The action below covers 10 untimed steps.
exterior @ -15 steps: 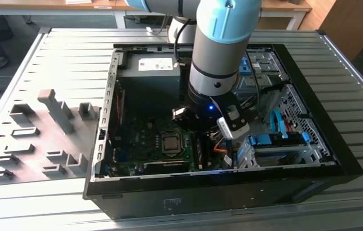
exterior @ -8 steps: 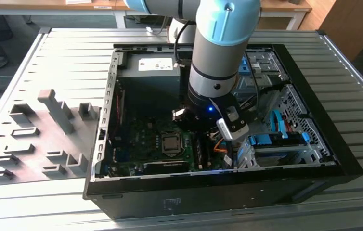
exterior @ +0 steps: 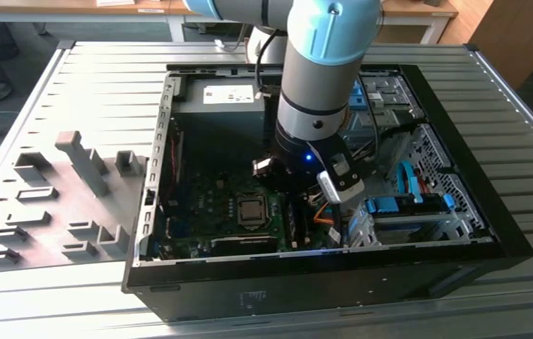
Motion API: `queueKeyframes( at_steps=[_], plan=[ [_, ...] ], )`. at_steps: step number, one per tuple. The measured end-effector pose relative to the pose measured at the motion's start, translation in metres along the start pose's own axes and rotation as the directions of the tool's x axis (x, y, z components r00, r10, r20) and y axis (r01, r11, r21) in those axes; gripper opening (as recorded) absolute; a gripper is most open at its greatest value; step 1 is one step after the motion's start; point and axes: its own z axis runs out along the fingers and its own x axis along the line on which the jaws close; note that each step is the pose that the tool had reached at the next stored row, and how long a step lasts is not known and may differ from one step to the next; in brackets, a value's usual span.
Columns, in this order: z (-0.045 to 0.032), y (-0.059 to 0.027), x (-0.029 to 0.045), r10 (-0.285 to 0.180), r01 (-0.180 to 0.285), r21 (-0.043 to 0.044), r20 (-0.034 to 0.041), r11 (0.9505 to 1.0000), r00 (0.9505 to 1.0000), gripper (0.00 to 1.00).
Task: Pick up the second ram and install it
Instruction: 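Insert the second ram into the second slot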
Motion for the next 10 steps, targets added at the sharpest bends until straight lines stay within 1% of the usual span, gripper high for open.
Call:
queueKeyframes(
  at_steps=[10],
  plan=[
    [0.0000, 0.0003, 0.0001, 0.000, 0.000, -0.0001, 0.0000, 1.0000, 1.0000, 0.14]
  ],
)
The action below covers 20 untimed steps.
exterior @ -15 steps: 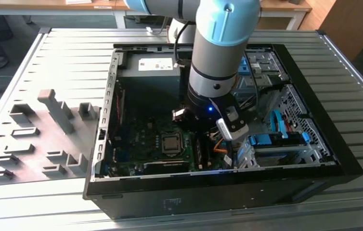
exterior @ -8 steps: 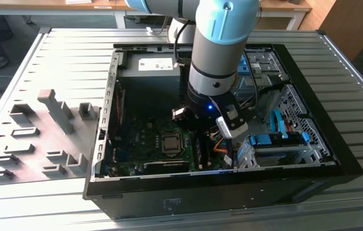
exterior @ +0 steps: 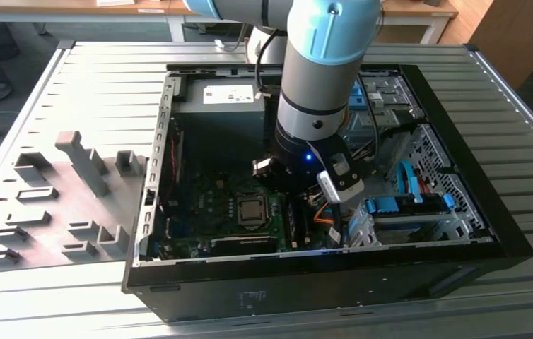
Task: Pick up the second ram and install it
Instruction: 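Insert the second ram into the second slot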
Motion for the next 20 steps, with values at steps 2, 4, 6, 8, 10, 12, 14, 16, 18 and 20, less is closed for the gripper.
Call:
queueKeyframes(
  at_steps=[2, 4, 6, 8, 10, 12, 14, 16, 18, 20],
  plan=[
    [0.0000, 0.0000, 0.0000, -0.001, 0.001, 0.0000, 0.0000, 1.0000, 1.0000, 0.14],
    [0.0000, 0.0000, -0.0001, -0.003, 0.003, 0.0001, 0.0000, 1.0000, 1.0000, 0.14],
    [0.0002, 0.0000, -0.0001, -0.004, 0.004, 0.0002, 0.0000, 1.0000, 1.0000, 0.14],
    [0.0003, 0.0000, -0.0001, -0.005, 0.005, 0.0002, 0.0000, 1.0000, 1.0000, 0.14],
    [0.0005, 0.0000, -0.0002, -0.008, 0.008, 0.0002, 0.0000, 1.0000, 1.0000, 0.14],
    [0.0007, 0.0000, -0.0004, -0.014, 0.014, 0.0003, 0.0000, 0.9999, 0.9999, 0.14],
    [0.0014, 0.0001, -0.0004, -0.015, 0.015, 0.0002, 0.0001, 0.9999, 0.9999, 0.14],
    [0.0025, 0.0002, -0.0005, -0.016, 0.016, 0.0002, 0.0001, 0.9999, 0.9999, 0.14],
    [0.0037, 0.0002, -0.0005, -0.016, 0.016, 0.0002, 0.0000, 0.9999, 0.9999, 0.14],
    [0.0052, 0.0001, -0.0005, -0.016, 0.016, 0.0006, 0.0000, 0.9999, 0.9999, 0.14]
  ],
)
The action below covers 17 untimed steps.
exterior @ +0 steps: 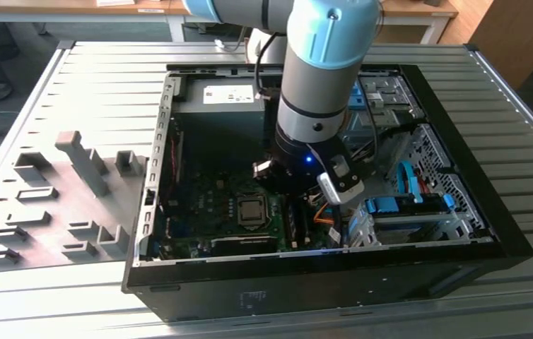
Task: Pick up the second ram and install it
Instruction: 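Insert the second ram into the second slot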
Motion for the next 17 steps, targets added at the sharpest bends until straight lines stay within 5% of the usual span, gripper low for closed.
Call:
queueKeyframes(
  at_steps=[17],
  plan=[
    [0.0046, 0.0001, -0.0001, 0.000, 0.000, -0.0003, 0.0001, 1.0000, 1.0000, 0.21]
  ],
)
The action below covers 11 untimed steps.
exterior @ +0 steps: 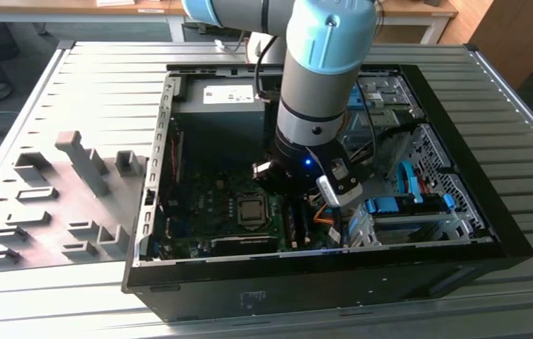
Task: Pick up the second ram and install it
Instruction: 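Insert the second ram into the second slot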
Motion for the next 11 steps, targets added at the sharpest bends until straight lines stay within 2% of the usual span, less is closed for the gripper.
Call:
queueKeyframes(
  at_steps=[3, 11],
  plan=[
    [-0.0063, 0.0000, 0.0001, 0.000, 0.000, 0.0000, 0.0001, 1.0000, 1.0000, 0.21],
    [-0.0426, 0.0016, 0.0012, 0.000, 0.000, 0.0000, 0.0005, 1.0000, 1.0000, 0.20]
  ],
)
